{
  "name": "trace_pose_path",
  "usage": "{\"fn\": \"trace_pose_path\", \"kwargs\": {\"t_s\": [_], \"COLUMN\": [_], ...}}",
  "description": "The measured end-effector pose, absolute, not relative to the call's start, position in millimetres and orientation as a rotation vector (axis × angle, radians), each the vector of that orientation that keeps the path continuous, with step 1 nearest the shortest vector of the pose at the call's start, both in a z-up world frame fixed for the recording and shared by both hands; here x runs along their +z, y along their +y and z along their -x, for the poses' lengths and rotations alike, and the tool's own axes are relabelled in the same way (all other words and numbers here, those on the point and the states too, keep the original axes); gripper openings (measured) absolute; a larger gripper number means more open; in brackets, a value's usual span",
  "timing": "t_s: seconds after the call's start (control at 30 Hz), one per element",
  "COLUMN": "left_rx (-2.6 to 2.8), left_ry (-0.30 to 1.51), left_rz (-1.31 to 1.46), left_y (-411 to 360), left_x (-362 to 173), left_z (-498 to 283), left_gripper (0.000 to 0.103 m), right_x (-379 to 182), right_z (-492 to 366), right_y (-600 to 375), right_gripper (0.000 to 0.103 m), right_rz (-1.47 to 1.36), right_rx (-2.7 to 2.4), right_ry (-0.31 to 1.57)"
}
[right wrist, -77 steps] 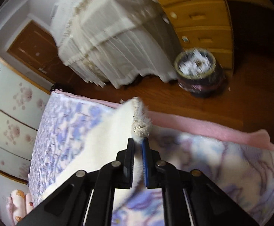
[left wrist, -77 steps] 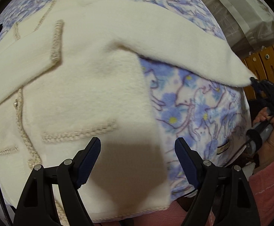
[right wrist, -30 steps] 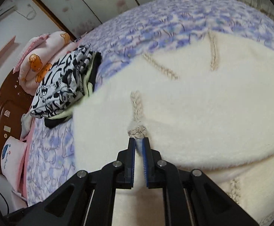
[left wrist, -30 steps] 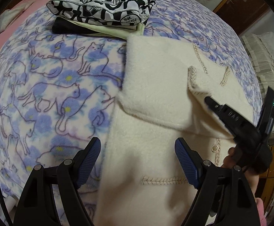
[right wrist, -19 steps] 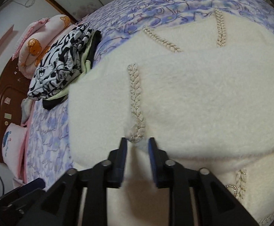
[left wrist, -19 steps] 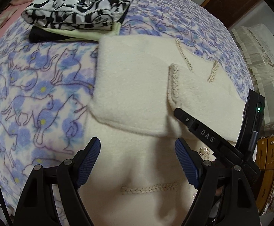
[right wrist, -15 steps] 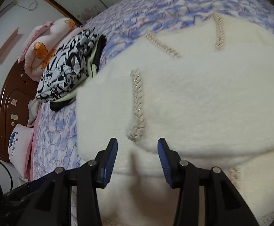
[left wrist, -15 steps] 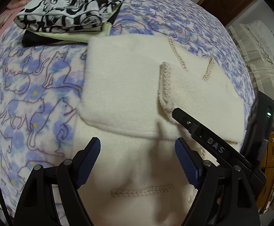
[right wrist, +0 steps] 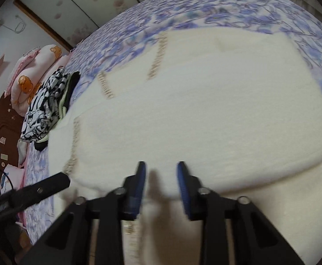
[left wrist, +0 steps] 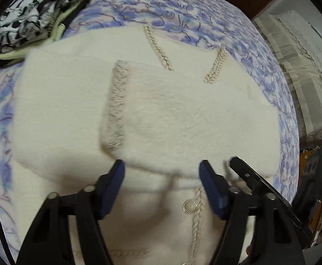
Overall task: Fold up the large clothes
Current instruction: 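Move both tools to the hem of the cardigan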
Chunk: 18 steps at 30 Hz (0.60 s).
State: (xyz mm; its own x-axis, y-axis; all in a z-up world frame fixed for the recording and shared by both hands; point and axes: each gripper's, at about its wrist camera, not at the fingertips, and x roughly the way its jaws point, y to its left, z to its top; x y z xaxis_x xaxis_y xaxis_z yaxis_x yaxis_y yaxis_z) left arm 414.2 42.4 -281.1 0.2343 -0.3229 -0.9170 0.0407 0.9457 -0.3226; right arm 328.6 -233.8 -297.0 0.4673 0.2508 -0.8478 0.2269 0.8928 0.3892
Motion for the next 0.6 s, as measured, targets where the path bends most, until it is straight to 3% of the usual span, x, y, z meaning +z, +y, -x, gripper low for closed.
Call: {"fn": "trace_pose_path", "kwargs": {"t_s": [0.1, 0.2, 0.4, 0.6], "left_rx": [-0.147, -0.074, -0.017, 0.031], "left_ry": [1.34, 1.335, 1.344, 1.325], "left_rz": [0.206, 0.191, 0.166, 0.181], "left_y": [31, 33, 42, 53], "left_x": [-301, -308, -312, -314], "left_z": [-424, -427, -424, -422], "left_gripper": [0.044, 0.038, 0.03, 0.029], "right_x": [-304, -303, -310, -303], "right_z": [-325, -318, -296, -279], "right_y": [-266, -298, -369, -395], "right_gripper": [0.0, 0.0, 0.0, 0.0], "right_rz": [-0.515, -0.513, -0.572, -0.588], "right_rx": [0.018, -0.029, -0.141, -0.196], "right_ry": [1.11, 1.095, 1.086, 1.041]}}
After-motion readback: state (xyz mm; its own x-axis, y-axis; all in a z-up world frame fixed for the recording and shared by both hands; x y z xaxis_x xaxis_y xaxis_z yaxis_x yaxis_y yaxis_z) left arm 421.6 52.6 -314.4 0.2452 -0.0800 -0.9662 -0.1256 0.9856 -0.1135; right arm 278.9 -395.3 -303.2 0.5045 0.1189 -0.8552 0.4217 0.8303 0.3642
